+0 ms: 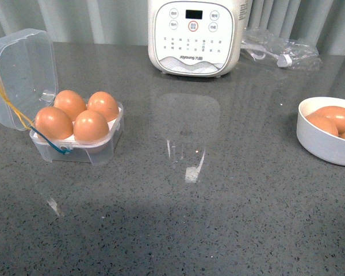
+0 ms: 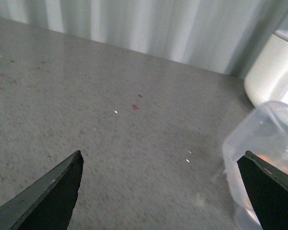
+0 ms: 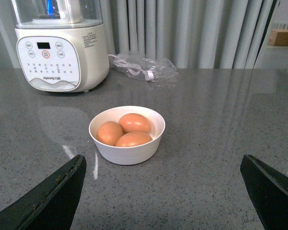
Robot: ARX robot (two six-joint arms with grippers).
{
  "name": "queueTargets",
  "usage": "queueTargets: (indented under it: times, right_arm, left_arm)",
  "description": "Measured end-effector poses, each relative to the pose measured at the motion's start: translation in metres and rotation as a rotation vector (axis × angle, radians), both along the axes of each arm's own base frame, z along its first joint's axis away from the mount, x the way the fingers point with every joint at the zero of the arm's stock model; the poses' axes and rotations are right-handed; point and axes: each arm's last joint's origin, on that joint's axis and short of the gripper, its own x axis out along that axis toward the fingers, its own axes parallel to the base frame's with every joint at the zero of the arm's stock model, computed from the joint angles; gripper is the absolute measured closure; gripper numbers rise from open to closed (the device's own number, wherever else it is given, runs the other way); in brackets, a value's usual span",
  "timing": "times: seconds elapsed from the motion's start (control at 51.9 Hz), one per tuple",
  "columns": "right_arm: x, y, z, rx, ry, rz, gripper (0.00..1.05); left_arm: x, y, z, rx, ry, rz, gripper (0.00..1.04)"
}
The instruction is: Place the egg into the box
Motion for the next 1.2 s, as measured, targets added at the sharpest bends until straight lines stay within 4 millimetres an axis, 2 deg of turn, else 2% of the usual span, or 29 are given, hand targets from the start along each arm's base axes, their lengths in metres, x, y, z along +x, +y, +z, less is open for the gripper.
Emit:
queueTargets:
  times: [0.096, 0.231, 0.347, 0.443, 0.54, 0.617, 0.713, 0.771, 0.887, 0.983, 1.08, 1.195]
  right_arm:
    - [0.000, 0.000, 0.000, 0.000, 0.000, 0.000, 0.07]
    - [0.000, 0.000, 0.000, 0.000, 0.000, 0.000, 0.07]
    - [0.000, 0.000, 0.000, 0.000, 0.000, 0.000, 0.07]
    - [0.000, 0.000, 0.000, 0.000, 0.000, 0.000, 0.07]
    - [0.000, 0.000, 0.000, 0.000, 0.000, 0.000, 0.07]
    - [0.000, 0.000, 0.000, 0.000, 0.000, 0.000, 0.07]
    - [0.000, 0.000, 0.000, 0.000, 0.000, 0.000, 0.07]
    - [0.000, 0.000, 0.000, 0.000, 0.000, 0.000, 0.07]
    - [0.000, 0.000, 0.000, 0.000, 0.000, 0.000, 0.07]
    - [0.000, 0.000, 0.000, 0.000, 0.000, 0.000, 0.07]
    - [0.000, 0.000, 0.000, 0.000, 0.000, 0.000, 0.07]
    - [0.000, 0.000, 0.000, 0.000, 0.000, 0.000, 0.07]
  left_arm:
    - [0.031, 0.009, -0.002, 0.078, -0.012, 0.063, 0.07]
    - [0.062, 0.011, -0.008, 0.171, 0.030, 0.125, 0.07]
    - [0.081, 0.001, -0.016, 0.242, 0.086, 0.117, 0.07]
    - [0.088, -0.018, -0.021, 0.259, 0.102, -0.002, 0.07]
    - [0.083, -0.041, -0.015, 0.239, 0.086, -0.213, 0.07]
    - [0.076, -0.046, -0.009, 0.229, 0.058, -0.258, 0.07]
    - [0.067, -0.042, -0.006, 0.171, 0.075, -0.239, 0.07]
    - [0.057, -0.032, -0.004, 0.095, 0.103, -0.205, 0.07]
    - [0.019, -0.018, 0.002, -0.048, 0.129, -0.115, 0.07]
    - [0.013, -0.017, 0.010, -0.063, 0.088, -0.109, 0.07]
    - [0.014, -0.017, 0.009, -0.073, 0.095, -0.114, 0.07]
    - [0.007, -0.020, 0.004, 0.034, 0.012, -0.106, 0.23]
